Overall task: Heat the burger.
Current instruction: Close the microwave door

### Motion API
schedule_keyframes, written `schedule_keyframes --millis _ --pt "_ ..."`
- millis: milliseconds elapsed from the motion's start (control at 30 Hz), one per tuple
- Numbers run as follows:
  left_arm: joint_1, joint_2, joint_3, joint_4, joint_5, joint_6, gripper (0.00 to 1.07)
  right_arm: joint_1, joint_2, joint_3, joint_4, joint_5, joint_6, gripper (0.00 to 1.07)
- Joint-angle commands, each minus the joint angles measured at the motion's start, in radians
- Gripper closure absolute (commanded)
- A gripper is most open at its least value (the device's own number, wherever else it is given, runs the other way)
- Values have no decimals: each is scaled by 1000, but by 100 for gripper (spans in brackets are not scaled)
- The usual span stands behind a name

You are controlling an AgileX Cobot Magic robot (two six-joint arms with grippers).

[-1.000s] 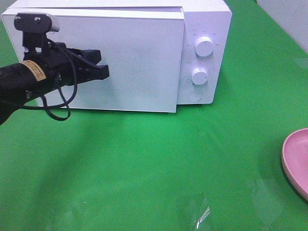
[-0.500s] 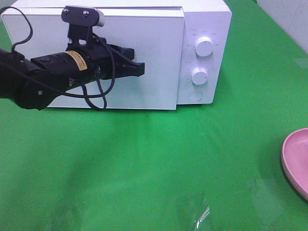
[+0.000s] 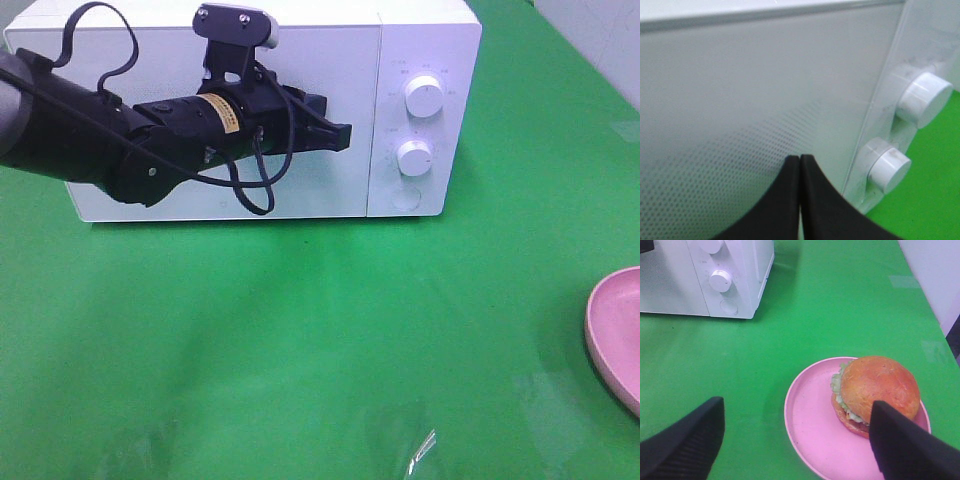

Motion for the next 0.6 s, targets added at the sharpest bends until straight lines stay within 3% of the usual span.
schedule_keyframes --millis 33,200,333,500,533,567,600 --pt "25 13 -49 -108 -19 -2 107 -5 -26 2 0 -10 -1 31" --pt "15 -2 -48 -100 40 -2 107 -5 -26 2 0 -10 -1 31" --pt "-39 -55 -48 -93 234 -3 107 -5 -26 2 0 -10 -1 31" --pt "-74 -87 -48 -93 353 -2 107 -5 -26 2 0 -10 -1 31" --pt "-91 -102 -48 -93 417 -2 105 -5 -26 2 0 -10 -1 31" --pt "-109 -119 -48 -93 486 -2 96 -5 -26 2 0 -10 -1 31" --pt "-109 -119 -48 -93 486 -2 96 -5 -26 2 0 -10 -1 31"
